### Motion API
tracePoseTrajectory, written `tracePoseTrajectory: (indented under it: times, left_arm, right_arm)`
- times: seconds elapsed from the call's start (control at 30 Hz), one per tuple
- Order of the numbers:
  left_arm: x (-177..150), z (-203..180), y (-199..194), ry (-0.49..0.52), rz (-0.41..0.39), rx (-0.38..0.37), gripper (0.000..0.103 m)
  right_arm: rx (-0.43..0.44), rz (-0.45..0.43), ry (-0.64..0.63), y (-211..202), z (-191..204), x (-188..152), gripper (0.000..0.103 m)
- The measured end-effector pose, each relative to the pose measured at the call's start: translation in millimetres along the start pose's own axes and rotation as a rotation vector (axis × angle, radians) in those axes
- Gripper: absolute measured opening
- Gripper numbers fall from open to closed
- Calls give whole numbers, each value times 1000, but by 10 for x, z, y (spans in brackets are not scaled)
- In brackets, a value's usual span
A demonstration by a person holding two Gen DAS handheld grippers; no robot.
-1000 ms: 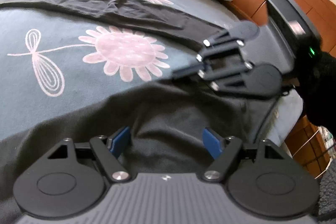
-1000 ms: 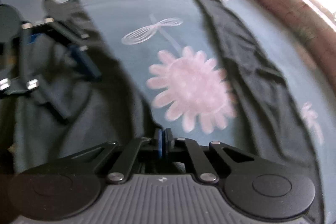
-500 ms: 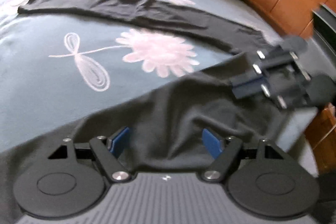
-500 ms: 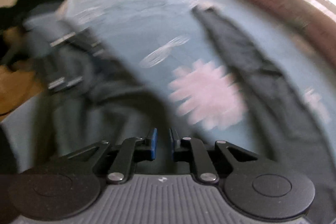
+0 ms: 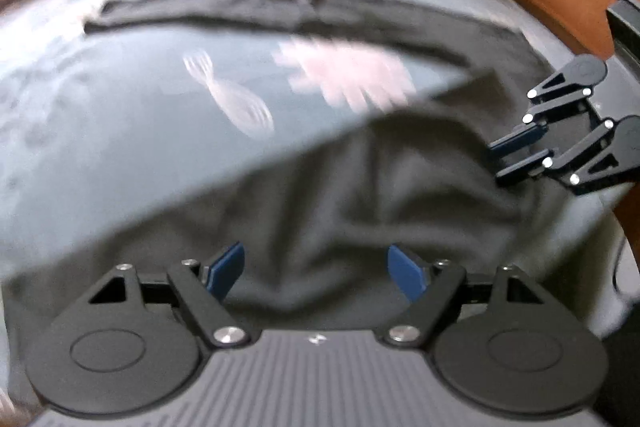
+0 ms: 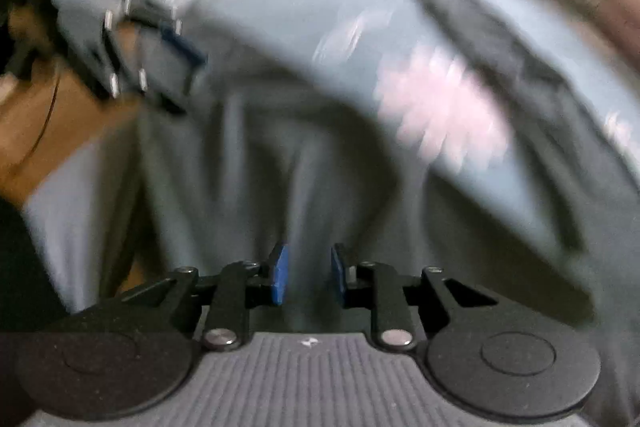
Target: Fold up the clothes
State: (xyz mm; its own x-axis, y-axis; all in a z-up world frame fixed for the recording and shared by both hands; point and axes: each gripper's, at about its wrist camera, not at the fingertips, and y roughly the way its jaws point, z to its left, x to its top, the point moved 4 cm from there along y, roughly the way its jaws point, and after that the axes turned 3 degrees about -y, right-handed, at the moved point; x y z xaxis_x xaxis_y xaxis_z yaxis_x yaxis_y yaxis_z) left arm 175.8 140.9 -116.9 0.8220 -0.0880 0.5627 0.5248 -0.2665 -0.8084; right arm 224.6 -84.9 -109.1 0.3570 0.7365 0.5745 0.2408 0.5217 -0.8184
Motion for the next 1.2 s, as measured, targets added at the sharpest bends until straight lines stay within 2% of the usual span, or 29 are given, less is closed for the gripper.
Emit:
tracePoseTrajectory:
  times: [0.1, 0.17, 0.23, 0.33, 0.47, 0.5, 0.57, 0.6, 0.7, 0.8, 0.83, 0.9, 1.0, 1.1, 1.2]
  left_arm:
    - [147, 110, 119, -84, -36, -25, 79]
    - [80, 159, 247, -145, 14, -46, 79]
    - [-26, 121, 205, -124, 44, -56, 80]
    - [-103, 127, 79, -121, 66, -75, 80]
    - [-2, 278, -5, -134, -12, -47, 80]
    - [24, 287, 9, -137, -28, -55, 80]
    - [77, 304, 37, -142, -59, -72, 80]
    - [103, 313, 51, -145, -74, -80, 80]
    - [181, 340, 91, -153, -121, -105, 80]
    - [202, 294, 172, -147, -147, -190, 80]
    - [193, 288, 219, -155, -129, -217, 80]
    - [126, 292, 335, -189, -55, -224, 80]
    - [35, 312, 249, -221, -43, -236, 80]
    - [-62, 396, 198, -287, -12, -263, 80]
    - [-111, 422, 146, -281, -1, -251, 80]
  right_arm:
    - [-22, -73, 42, 187, -139, 352, 28]
    - [-30, -106, 71, 323, -230, 549, 28]
    - [-13, -111, 108, 441, -304, 634, 28]
    - [73, -108, 126, 567, -296, 659, 28]
    - [177, -92, 125, 762, -147, 684, 28]
    - [201, -75, 124, 809, -80, 652, 29]
    - [244, -45, 119, 870, 36, 598, 41]
    - [258, -39, 114, 844, 66, 586, 44]
    - [300, -19, 100, 766, 158, 551, 46]
    - [361, 12, 101, 759, 203, 523, 46]
    - [371, 15, 97, 758, 210, 517, 46]
    - [365, 18, 81, 729, 185, 554, 44]
    - [343, 20, 55, 668, 124, 638, 46]
    - [276, -5, 18, 648, 48, 739, 45]
    - [309, -44, 79, 678, -97, 816, 45]
